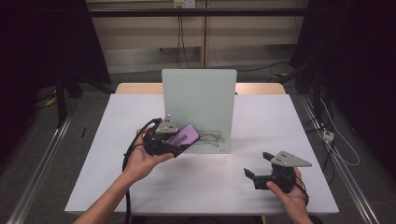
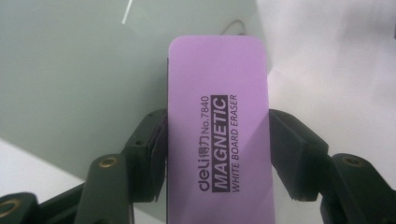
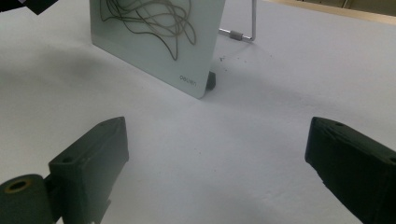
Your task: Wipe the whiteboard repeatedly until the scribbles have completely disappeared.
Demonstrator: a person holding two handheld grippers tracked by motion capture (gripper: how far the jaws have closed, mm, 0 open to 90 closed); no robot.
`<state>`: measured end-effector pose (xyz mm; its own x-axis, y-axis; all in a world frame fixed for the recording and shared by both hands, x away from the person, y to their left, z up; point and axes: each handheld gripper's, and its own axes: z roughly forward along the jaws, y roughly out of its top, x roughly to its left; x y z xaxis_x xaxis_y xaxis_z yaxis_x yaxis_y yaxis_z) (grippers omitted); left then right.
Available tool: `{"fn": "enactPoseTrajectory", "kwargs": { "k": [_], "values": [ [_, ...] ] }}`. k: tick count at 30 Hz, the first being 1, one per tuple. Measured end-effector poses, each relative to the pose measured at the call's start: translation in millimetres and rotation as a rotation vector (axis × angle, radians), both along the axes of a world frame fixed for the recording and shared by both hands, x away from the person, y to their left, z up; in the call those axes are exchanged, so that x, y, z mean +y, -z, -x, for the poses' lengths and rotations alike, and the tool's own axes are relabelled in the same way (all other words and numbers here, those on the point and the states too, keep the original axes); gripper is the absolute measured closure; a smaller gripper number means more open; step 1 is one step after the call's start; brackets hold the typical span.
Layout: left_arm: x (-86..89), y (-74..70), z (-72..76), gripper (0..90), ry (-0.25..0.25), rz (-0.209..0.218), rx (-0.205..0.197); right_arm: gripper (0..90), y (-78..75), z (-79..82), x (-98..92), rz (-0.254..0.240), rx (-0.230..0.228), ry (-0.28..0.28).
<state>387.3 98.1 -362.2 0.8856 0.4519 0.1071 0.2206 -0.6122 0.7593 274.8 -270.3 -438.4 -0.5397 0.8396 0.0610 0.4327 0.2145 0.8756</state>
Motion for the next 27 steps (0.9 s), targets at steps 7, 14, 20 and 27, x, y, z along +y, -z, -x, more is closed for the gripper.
{"fn": "enactPoseTrajectory", "kwargs": {
  "k": [7, 14, 20, 27],
  "values": [
    [-0.5, 1.7, 0.9, 41.2, -0.004, -0.037, -0.102, 5.9, 0.3, -0.4, 0.0, -0.002, 0.002, 0.0],
    [2.2, 4.4, 2.4, 41.2, -0.016, -0.067, -0.193, 5.8, 0.1, -0.2, -0.1, -0.003, 0.001, -0.003],
    [0.5, 8.9, 2.9, 41.2, -0.002, -0.103, -0.255, 5.7, 0.1, -0.3, 0.0, -0.003, 0.002, -0.003],
    [-0.9, 12.8, 2.6, 41.2, 0.011, -0.125, -0.277, 5.7, 0.1, -0.1, 0.2, -0.004, 0.002, -0.007]
  ]
}}
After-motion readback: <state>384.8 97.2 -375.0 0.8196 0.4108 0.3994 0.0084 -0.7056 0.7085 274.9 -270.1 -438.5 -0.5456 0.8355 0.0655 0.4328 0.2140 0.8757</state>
